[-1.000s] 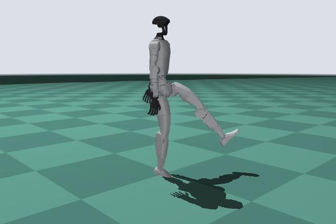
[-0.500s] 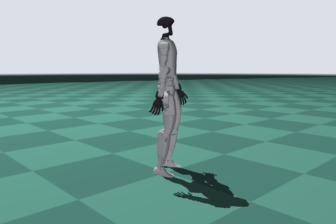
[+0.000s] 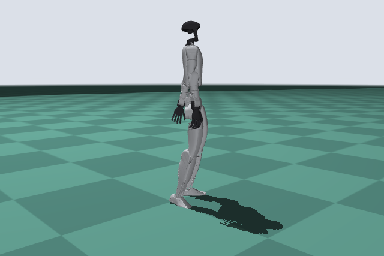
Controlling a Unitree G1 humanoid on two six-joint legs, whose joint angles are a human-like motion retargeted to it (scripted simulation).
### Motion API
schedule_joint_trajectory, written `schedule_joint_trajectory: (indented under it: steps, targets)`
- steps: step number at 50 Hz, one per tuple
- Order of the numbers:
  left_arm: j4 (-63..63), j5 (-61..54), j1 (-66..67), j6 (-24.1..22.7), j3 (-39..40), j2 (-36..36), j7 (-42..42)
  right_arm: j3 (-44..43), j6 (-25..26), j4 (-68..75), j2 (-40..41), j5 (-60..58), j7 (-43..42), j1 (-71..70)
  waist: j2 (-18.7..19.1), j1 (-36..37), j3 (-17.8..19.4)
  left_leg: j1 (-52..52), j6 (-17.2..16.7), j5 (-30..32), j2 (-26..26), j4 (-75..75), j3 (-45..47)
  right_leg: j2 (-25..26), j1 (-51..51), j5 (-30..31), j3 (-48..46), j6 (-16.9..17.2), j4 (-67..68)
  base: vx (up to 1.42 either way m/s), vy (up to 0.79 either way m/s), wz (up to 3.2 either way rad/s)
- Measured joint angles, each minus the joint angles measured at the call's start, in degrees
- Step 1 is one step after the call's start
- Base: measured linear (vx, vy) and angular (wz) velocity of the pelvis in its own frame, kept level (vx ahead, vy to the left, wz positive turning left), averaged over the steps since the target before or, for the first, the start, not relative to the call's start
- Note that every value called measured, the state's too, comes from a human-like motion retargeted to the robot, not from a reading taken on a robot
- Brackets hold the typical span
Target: Upper body actions
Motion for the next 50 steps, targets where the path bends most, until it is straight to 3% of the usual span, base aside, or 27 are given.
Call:
schedule_joint_trajectory:
  steps: [4, 7, 12, 17, 20, 22, 25, 29, 33, 38, 43, 50]
  targets:
    - [-0.5, -0.8, -3.3, -0.4, -0.7, 0.9, 0.4, -1.8, 0.7, 2.4, -1.1, -5.1, -4.3, 2.7, 2.6, -2.8, 0.4, 0.6, 0.3, 0.3, 2.1, 0.8, -6.2, 0.8, -6.2, -2.1, 2.8, -6.0, 14.9, 0.24, 0.24, 1.16]
    - [-0.7, -3.7, -6.4, -1.7, -1.5, 0.9, 0.4, -3.8, 0.7, 3.1, -1.7, -5.2, -5.4, 3.6, 3.1, -6.3, 2.5, 1.0, 1.4, 0.3, 2.3, 1.2, -8.2, 1.4, -13.9, -4.2, 1.9, -8.4, 14.0, 0.05, 0.01, 0.65]
    - [-1.8, -8.5, -12.0, -2.9, -7.3, 0.0, -2.2, -8.1, -1.7, 2.0, -4.0, 3.9, -3.5, 2.8, 6.9, -16.9, 14.0, 3.6, 3.3, 0.2, 4.9, 3.3, -10.3, 2.3, -30.3, -5.4, 2.0, -14.1, 0.1, -0.21, 0.08, 0.47]
    - [-6.9, -7.9, -17.5, -3.2, -9.2, 0.6, -2.9, -7.1, -1.0, 4.2, -6.8, 12.9, -2.2, 0.0, 13.7, -31.1, 24.5, 0.6, 4.1, -0.3, 12.1, 6.8, -13.9, 1.3, -52.3, -3.8, 5.5, -20.5, -5.9, -0.3, 0.24, 0.47]
    - [-10.8, -6.6, -20.7, -3.3, -11.7, 1.6, -1.7, -8.4, 0.5, 7.5, -7.6, 14.4, -2.1, 0.2, 15.9, -35.5, 30.1, -0.5, 4.9, -1.0, 14.1, 9.7, -17.0, -2.9, -60.0, -2.6, 9.2, -20.8, -4.6, -0.09, 0.17, 0.82]
    - [-12.4, -5.6, -21.8, -3.8, -13.8, 1.4, -0.8, -9.7, 1.5, 9.5, -7.8, 14.5, -2.6, 2.5, 17.9, -35.4, 30.8, -1.3, 5.1, -1.8, 15.0, 11.6, -18.6, -4.6, -62.7, -1.8, 12.1, -20.8, -3.9, 0.08, 0.08, 0.58]
    - [-13.2, -4.3, -22.7, -4.6, -16.9, 0.0, -0.8, -12.7, 2.3, 11.0, -7.1, 13.8, -2.7, 6.8, 20.7, -32.8, 29.5, -2.1, 4.7, -2.4, 15.7, 13.0, -20.1, -5.9, -62.1, -1.3, 12.5, -20.8, -4.3, 0.1, 0.01, 0.33]
    - [-12.7, -4.8, -21.9, -5.1, -17.8, -1.8, -2.6, -14.6, 3.1, 9.7, -5.2, 13.0, -1.8, 8.8, 19.9, -29.2, 27.0, -1.5, 4.1, -2.7, 13.9, 12.7, -19.4, -4.3, -53.9, -0.8, 9.5, -20.8, -5.2, 0.04, -0.01, -0.13]
    - [-11.9, -5.1, -16.3, -5.8, -14.6, -2.8, -3.1, -13.4, 3.7, 5.5, -3.6, 10.5, -1.2, 8.1, 15.3, -27.4, 22.8, -0.5, 4.3, -3.2, 9.4, 11.4, -16.3, -1.6, -42.6, 0.8, 8.5, -18.3, -3.6, 0.15, -0.05, -0.5]
    - [-6.5, -3.3, -7.9, -5.5, -7.2, -2.3, -3.5, -9.2, 3.7, 2.4, -3.2, 3.3, -1.6, 5.3, 9.0, -21.9, 14.6, -0.6, 4.5, -3.4, 4.1, 8.2, -10.1, 1.5, -29.3, 5.3, 9.7, -14.0, 4.0, 0.15, -0.12, -1.01]
    - [3.8, -7.7, -3.2, -1.7, 0.9, 0.3, -4.8, -5.9, 2.2, 0.1, -3.7, -3.1, -3.2, 3.3, 5.5, -13.9, 8.1, -1.5, 3.2, -3.4, 3.3, 5.0, -4.4, 3.4, -16.0, 8.4, 6.5, -9.5, 7.0, 0.08, -0.2, -1.06]
    - [2.8, -15.4, 1.0, -0.7, 8.1, 0.4, -5.0, -4.0, 0.4, -1.5, -3.9, -3.4, -2.6, 0.2, 1.4, -8.1, 3.9, -3.4, 1.7, -4.3, 3.1, 3.9, 0.0, 2.8, -5.2, 7.6, 6.8, -5.7, 1.3, -0.02, -0.22, -0.56]
